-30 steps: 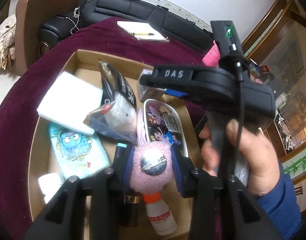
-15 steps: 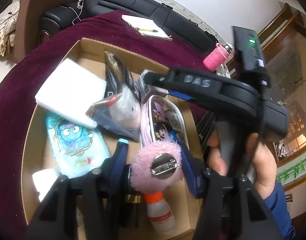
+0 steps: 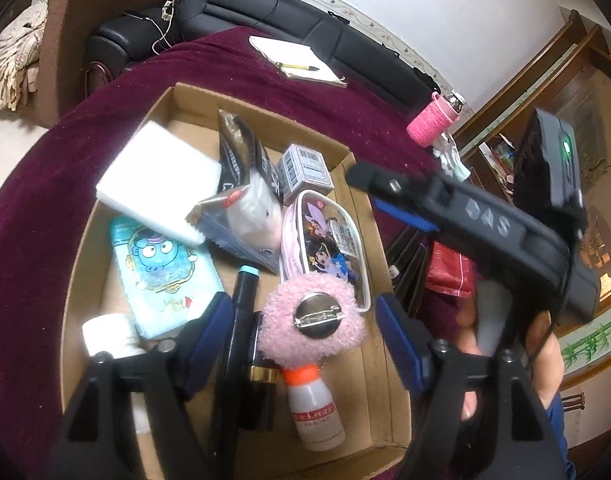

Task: Organize objects
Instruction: 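Carry the pom-pom and white box into the tray and open both tools, then grasp the red foil bag with the left tool while the right tool grasps the blue battery pack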

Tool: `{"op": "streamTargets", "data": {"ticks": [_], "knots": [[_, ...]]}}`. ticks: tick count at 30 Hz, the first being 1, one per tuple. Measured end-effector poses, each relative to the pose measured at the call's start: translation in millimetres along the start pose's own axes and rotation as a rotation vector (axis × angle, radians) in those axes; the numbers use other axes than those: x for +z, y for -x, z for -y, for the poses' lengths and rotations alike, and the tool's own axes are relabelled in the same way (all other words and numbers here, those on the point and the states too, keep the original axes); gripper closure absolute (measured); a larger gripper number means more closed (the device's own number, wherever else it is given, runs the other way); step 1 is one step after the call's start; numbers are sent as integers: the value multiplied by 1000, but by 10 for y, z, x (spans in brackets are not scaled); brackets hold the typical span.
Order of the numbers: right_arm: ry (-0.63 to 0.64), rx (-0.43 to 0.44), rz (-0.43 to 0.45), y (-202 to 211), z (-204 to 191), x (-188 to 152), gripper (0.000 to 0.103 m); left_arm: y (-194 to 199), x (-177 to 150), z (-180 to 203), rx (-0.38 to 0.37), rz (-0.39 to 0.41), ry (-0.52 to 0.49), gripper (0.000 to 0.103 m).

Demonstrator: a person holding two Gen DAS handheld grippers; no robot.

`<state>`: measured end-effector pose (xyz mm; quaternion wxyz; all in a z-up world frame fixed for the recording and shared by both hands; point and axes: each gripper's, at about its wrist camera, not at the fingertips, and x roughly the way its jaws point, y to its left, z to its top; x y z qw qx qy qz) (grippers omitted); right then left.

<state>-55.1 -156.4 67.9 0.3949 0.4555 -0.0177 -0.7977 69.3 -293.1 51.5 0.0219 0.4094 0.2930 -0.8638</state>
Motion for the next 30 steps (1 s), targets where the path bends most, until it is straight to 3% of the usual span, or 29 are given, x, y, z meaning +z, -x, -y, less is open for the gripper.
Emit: {"op": "streamTargets", "data": {"ticks": [9,17,23,27,30], "knots": [[-64,31,69,586,387,-233,37,85,-14,223,-1,7,-37,28],[-149,-16,187,1187,944,-317,31,12,-66,637,1,-16,-113,28],[-347,-164,265,1535,1812,-437,18,-233,-50,1131,-10,-66,-200,28],[-444,-170,289,1528,2303,-561,18,-508,42,1560,-43,-120,-261,27],[-490,-166,282,1530,2496,-562,18,-801,137,1887,-74,-177,-310,21]]}}
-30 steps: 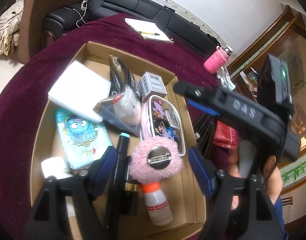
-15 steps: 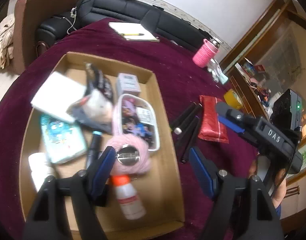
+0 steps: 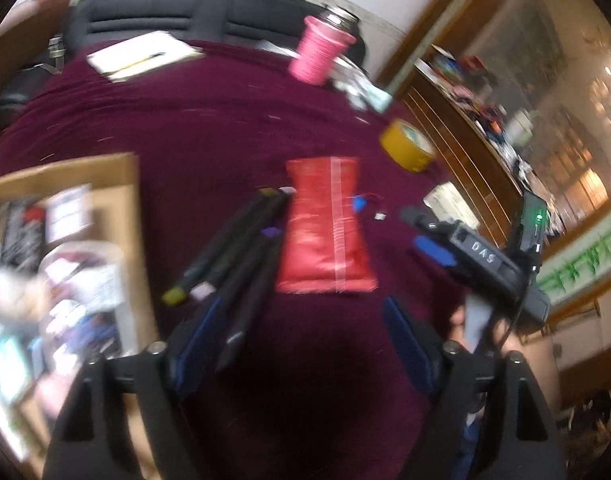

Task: Organize objects
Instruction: 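Grasp the red foil bag with the left tool while the right tool grasps the blue battery pack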

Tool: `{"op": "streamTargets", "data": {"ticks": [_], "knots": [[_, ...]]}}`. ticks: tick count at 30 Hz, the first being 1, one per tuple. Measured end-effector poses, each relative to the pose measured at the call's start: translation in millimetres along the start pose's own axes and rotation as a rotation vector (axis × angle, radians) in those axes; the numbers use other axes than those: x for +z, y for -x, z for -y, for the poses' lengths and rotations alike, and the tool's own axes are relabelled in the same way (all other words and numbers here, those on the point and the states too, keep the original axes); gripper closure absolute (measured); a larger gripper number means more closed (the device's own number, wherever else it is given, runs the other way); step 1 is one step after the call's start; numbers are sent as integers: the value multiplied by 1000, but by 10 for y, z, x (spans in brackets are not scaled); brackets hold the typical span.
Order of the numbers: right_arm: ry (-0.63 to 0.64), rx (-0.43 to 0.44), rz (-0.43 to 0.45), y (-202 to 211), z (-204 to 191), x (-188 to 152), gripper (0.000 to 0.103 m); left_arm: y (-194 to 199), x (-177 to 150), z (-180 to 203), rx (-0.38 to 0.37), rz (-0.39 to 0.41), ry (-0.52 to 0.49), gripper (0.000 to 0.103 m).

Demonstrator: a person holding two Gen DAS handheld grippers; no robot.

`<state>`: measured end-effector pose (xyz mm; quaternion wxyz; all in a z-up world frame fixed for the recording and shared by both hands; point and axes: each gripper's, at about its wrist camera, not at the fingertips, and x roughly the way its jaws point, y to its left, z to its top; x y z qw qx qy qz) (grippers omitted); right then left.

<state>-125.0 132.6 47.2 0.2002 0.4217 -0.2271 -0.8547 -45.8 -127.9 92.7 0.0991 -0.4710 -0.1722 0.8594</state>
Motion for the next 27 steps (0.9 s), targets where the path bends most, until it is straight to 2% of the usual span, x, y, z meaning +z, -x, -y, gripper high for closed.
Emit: {"op": "streamTargets", "data": {"ticks": [2,4,6,8,10,14,15,16,17,19,24,26,27], "knots": [[-24,7,4,17,42,20,18,-213,145,111,21,-23,-5,19],[-44,17,17,66,60,25,18,-493,278,180,13,-83,-23,18],[-57,33,21,97,70,24,18,-762,390,177,54,-123,-12,18],[-66,40,25,124,83,27,18,-979,467,149,38,-172,15,18],[-75,42,25,126,105,35,18,-1134,512,201,23,-191,5,18],[-91,65,22,122,106,27,18,-1318,610,287,62,-155,-27,18],[-86,63,23,121,91,22,18,-1387,639,288,69,-160,-21,25],[-81,63,22,119,86,22,18,-1439,664,283,84,-164,-19,40],[-77,64,22,117,82,19,18,-1462,689,293,109,-139,-26,43],[-81,58,26,114,94,23,18,-1438,670,274,97,-124,-10,49],[-84,45,1,54,125,8,19,-1252,438,192,67,-107,38,52],[-87,63,-11,38,130,-5,29,-1093,196,179,62,-88,47,52],[-76,69,-22,25,109,-14,40,-1022,70,187,55,-83,38,52]]}}
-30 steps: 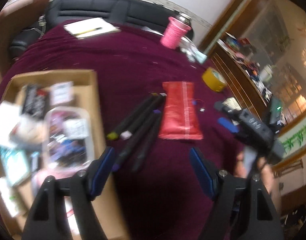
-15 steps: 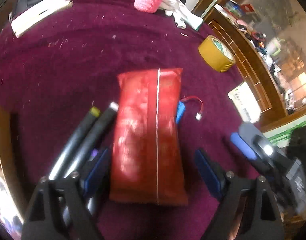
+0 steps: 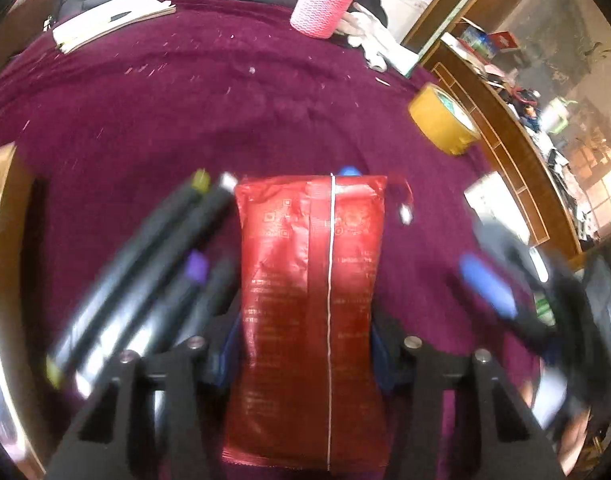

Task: Organize objects
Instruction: 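Grasp the red foil bag with the left tool while the right tool grasps the blue battery pack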

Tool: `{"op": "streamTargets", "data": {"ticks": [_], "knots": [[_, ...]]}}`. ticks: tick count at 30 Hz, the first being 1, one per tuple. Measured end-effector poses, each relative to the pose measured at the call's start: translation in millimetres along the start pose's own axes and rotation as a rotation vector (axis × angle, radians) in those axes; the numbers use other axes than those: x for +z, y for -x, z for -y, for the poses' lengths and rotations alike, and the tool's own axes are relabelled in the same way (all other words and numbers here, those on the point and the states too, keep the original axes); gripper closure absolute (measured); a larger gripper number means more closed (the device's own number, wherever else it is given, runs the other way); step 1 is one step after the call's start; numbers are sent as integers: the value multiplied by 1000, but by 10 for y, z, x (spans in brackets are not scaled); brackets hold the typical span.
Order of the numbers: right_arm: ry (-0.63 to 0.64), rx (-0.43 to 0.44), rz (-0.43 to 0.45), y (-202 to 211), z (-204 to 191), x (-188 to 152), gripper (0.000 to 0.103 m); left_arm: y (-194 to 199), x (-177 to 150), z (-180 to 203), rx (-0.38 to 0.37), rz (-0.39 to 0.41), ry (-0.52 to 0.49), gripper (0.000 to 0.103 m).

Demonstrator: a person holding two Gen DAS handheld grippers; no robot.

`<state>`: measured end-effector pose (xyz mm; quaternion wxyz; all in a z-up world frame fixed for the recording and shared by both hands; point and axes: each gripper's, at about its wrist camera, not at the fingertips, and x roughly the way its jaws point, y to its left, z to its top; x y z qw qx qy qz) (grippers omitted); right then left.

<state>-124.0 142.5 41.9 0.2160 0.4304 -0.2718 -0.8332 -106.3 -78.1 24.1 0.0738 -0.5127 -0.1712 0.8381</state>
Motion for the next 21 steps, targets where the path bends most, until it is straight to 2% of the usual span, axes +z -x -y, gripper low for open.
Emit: {"op": "streamTargets", "data": {"ticks": [1,3,6,9,14,15,18,20,21], "knots": [[11,-3,-10,-16,-17,-10,43,61,-118,-3,-4,9,-8,52],[24,4,-34,-73,-50,-30,43,192,-396,-7,-1,39,-16,52],[19,9,-56,-181,-75,-44,46,328,-683,11,56,100,-60,52],[-1,-17,-77,-303,-162,-49,46,318,-723,38,81,132,-95,52],[70,-162,-113,-631,-473,-7,49,311,-740,15,65,174,-116,52],[95,-185,-119,-711,-552,4,48,306,-724,-3,57,175,-112,54],[212,-325,-176,-956,-709,2,46,293,-684,-63,27,175,-102,54],[276,-350,-200,-1027,-737,6,48,291,-695,-41,38,174,-121,54],[349,-387,-218,-1063,-777,-10,53,290,-699,-33,40,173,-127,53]]}}
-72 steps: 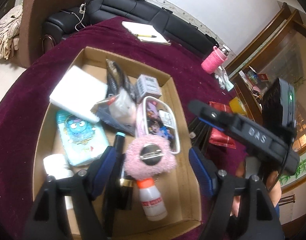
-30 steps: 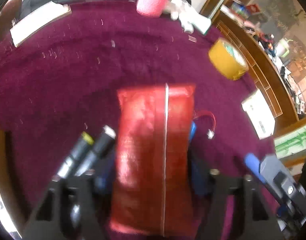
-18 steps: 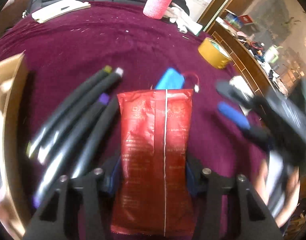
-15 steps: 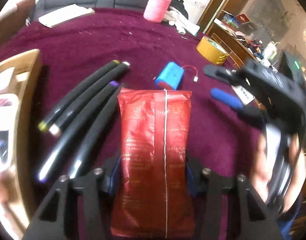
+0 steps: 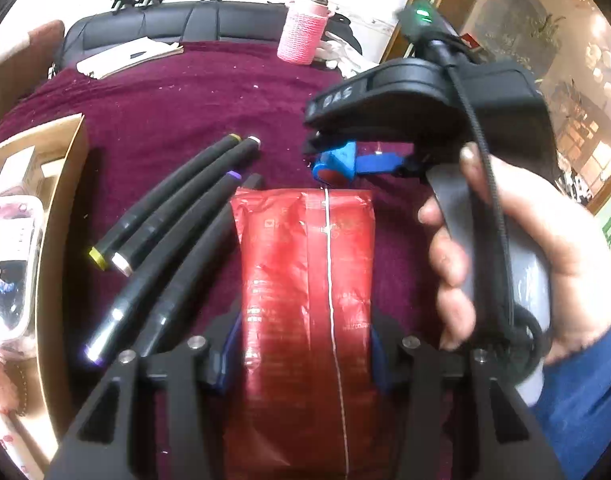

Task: Organize objects
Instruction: 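Grasp the red foil bag with the left tool while the right tool grasps the blue battery pack, then carry the red bag and blue battery into the tray and open both tools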

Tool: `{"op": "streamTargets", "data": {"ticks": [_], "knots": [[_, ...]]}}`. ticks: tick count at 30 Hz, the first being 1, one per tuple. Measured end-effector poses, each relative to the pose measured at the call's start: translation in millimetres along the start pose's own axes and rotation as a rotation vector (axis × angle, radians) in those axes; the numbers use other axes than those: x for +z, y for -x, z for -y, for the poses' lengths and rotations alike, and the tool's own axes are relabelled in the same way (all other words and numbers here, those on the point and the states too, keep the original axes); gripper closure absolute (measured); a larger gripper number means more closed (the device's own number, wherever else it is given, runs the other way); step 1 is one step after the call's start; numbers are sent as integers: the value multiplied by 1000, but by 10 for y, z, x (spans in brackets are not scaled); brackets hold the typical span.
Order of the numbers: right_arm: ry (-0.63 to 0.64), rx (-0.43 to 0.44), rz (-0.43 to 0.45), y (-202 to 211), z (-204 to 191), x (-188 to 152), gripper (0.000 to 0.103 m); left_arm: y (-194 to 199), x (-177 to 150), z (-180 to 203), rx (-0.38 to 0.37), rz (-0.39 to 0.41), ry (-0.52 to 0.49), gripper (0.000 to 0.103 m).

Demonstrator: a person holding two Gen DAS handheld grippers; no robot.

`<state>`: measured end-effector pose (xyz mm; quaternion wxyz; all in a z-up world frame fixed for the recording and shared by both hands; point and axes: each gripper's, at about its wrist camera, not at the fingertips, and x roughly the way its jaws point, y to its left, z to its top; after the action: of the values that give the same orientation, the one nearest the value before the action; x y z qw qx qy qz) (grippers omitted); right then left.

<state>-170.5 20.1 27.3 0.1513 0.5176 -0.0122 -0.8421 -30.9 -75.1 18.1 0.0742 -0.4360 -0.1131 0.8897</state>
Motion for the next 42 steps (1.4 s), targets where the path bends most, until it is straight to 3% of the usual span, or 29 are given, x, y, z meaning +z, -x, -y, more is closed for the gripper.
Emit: {"op": "streamTargets", "data": {"ticks": [2,5,13,21,25,34,37,42], "knots": [[76,-35,12,-13,-6,-47,60,0,2,-1,-4,-1,0,53],[114,27,26,38,91,-123,63,-3,6,-45,-25,-4,17,53],[-10,154,88,380,505,-475,65,23,-5,-80,-70,3,56,53],[7,199,107,489,529,-452,68,51,-4,-68,-64,18,76,53],[90,148,40,381,427,-510,68,76,-2,-44,-45,16,79,53],[168,70,75,363,310,-546,67,61,-23,-12,-28,-1,71,53],[144,140,83,449,336,-550,67,142,-25,-32,-62,0,97,53],[105,223,124,609,354,-542,67,336,3,-42,-55,32,98,53]]}}
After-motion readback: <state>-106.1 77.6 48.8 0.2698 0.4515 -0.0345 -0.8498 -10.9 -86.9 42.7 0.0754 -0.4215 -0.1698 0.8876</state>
